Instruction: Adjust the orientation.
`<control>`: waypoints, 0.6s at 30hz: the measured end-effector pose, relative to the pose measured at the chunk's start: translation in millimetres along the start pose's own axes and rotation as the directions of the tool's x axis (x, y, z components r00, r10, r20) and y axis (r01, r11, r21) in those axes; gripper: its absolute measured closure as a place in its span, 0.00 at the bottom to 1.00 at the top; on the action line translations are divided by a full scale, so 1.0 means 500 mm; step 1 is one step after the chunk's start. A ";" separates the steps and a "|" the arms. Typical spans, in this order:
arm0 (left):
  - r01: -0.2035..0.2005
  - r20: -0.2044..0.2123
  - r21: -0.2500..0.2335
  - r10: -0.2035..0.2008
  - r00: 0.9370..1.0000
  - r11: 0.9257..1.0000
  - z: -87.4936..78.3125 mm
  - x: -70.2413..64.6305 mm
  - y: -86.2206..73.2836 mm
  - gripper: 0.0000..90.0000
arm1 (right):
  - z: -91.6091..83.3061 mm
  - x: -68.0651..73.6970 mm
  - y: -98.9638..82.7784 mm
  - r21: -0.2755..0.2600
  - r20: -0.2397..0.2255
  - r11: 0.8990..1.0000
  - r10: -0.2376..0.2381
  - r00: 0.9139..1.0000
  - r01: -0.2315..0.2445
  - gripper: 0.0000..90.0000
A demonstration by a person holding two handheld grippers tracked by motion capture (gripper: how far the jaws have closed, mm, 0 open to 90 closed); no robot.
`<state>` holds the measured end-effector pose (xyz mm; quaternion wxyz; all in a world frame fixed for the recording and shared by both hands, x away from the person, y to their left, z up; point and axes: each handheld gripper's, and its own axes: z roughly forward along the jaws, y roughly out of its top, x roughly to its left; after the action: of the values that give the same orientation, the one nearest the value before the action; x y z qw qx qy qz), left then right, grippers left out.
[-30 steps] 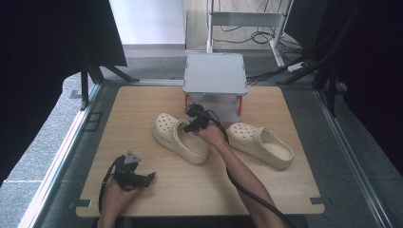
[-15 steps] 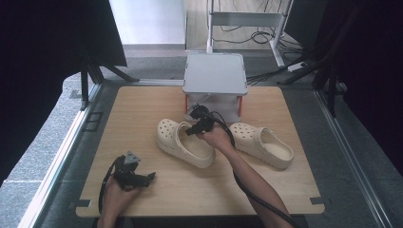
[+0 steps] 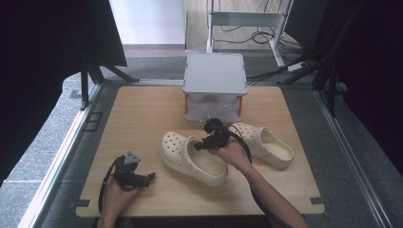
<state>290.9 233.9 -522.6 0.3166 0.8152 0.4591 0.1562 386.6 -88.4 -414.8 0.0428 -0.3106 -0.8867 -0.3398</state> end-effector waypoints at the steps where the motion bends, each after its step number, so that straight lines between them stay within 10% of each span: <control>1: 0.001 0.000 0.000 -0.001 1.000 1.000 0.000 0.000 0.000 0.00 | -0.004 0.003 -0.011 -0.001 -0.006 1.000 0.001 1.000 -0.001 0.85; 12: 0.004 0.001 0.000 -0.004 1.000 1.000 0.000 0.000 0.000 0.00 | -0.022 0.055 -0.122 -0.017 -0.030 1.000 0.015 0.999 -0.016 0.85; 18: 0.003 -0.001 0.002 -0.003 1.000 1.000 0.000 -0.001 0.000 0.00 | -0.005 0.082 -0.160 -0.001 0.020 0.998 -0.069 0.997 0.069 0.84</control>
<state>290.7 233.5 -522.4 0.3157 0.8148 0.4606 0.1558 307.2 -114.7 -447.1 0.0220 -0.2829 -0.8970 -0.3388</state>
